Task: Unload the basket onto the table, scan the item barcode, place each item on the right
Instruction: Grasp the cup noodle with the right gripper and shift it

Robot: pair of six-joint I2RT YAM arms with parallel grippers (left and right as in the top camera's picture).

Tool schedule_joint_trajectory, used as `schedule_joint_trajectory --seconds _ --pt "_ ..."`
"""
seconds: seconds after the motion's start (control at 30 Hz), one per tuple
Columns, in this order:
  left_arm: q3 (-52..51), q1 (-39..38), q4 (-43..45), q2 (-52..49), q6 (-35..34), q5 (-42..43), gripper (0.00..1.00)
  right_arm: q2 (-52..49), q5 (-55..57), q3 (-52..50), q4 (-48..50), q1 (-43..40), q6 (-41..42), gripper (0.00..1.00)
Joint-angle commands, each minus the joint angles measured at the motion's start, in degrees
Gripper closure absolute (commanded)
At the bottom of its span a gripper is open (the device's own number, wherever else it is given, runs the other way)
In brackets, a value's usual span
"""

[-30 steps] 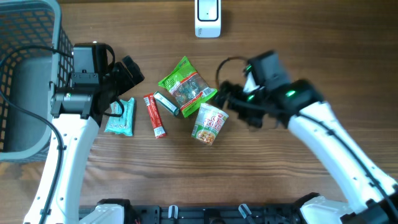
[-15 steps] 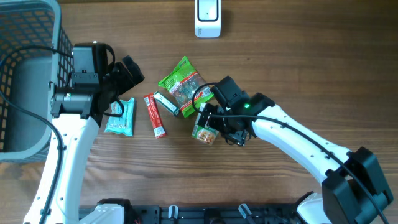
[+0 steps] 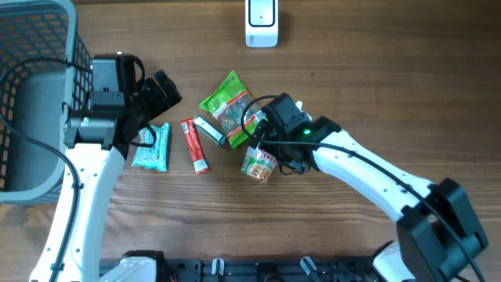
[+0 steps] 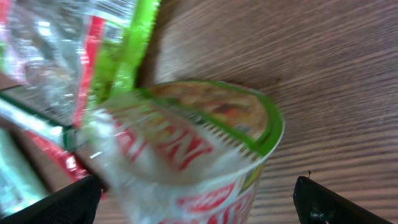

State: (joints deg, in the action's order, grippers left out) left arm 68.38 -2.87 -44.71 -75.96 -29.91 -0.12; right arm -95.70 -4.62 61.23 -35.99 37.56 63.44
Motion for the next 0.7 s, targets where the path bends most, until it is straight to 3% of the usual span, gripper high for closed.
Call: schedule_joint_trajectory --seconds 0.0,0.17,0.37,0.53,0.67 --pt "0.5 0.2 0.1 0.2 -0.5 0.2 0.00 -1.4 1.6 -0.1 -2.6 -0.7 -2.5 0.00" --pt "0.5 0.2 0.1 0.2 -0.5 0.2 0.00 -1.4 1.6 -0.1 -7.6 -2.8 -3.8 0.00" --pt "0.5 0.2 0.1 0.2 -0.5 0.2 0.00 -0.9 -4.0 -0.1 -7.1 -5.9 -11.2 0.00" --pt "0.5 0.2 0.1 0.2 -0.5 0.2 0.00 -0.9 -5.4 -0.1 -8.7 -6.8 -7.1 0.00" --pt "0.5 0.2 0.1 0.2 -0.5 0.2 0.00 -0.9 -7.7 -0.1 -9.3 -6.6 1.4 0.00"
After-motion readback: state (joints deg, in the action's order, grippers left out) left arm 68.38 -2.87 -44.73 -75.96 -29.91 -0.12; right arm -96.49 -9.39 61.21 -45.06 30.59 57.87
